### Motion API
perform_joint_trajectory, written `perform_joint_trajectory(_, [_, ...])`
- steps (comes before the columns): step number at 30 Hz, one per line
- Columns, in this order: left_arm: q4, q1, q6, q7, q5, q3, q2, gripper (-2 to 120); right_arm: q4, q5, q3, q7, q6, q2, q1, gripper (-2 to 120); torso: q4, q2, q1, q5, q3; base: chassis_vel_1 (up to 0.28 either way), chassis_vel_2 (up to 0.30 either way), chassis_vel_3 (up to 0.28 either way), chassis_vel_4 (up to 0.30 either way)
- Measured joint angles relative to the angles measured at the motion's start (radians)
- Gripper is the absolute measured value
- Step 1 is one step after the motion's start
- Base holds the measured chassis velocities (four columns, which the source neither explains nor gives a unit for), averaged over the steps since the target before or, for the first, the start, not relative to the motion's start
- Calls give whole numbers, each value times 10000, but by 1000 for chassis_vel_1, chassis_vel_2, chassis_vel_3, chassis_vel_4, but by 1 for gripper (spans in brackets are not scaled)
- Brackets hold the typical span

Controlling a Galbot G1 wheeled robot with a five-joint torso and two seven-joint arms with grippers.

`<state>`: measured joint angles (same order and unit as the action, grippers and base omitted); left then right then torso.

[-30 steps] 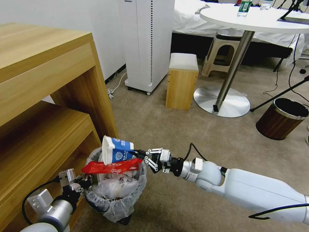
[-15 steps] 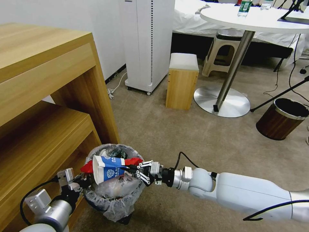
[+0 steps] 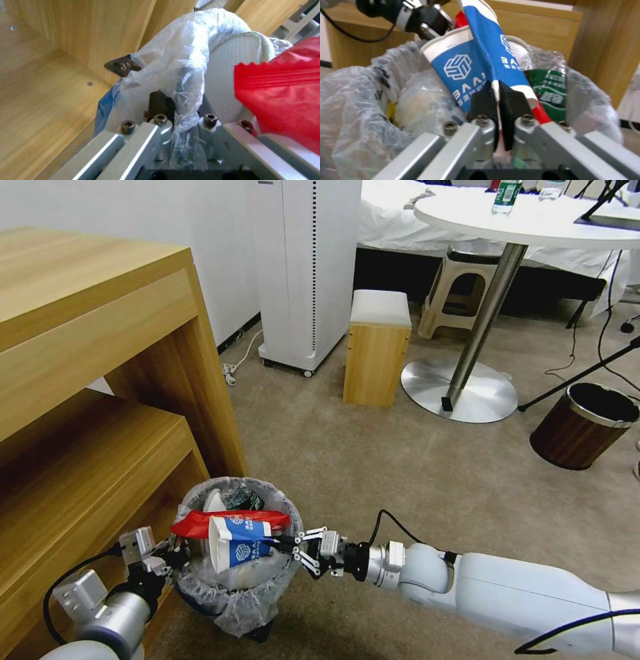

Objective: Pick up the trash bin and place the garbage on the floor into it.

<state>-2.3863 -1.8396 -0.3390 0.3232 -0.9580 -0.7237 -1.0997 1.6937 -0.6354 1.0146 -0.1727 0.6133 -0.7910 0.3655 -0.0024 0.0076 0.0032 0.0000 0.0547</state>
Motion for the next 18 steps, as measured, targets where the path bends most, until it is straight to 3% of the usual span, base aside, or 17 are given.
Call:
perform_joint_trajectory(1, [6,-6,0,0,-23,-12,19,3,7,64,-31,109,16,6,22,14,0,0,0,1,0,0,0,0,0])
perform_joint_trajectory(11, [68,72,0,2,-119,9,57,3,304,185,-156,341,34,156,216,43,-1,0,0,0,0,0,0,0,0])
perform_joint_trajectory(13, [139,83,0,5,-127,8,60,3,441,201,-226,374,34,218,236,57,0,0,0,0,0,0,0,0,0])
perform_joint_trajectory(15, [157,95,0,5,-134,7,62,3,486,204,-239,383,34,241,238,58,0,0,0,0,0,0,0,0,0])
perform_joint_trajectory(17, [249,143,0,7,-151,5,65,3,786,196,-288,570,-5,329,238,70,-2,0,0,-1,0,0,0,0,0])
perform_joint_trajectory(18, [249,143,0,7,-151,5,65,3,786,196,-288,570,-5,329,238,70,-2,0,0,-1,0,0,0,0,0])
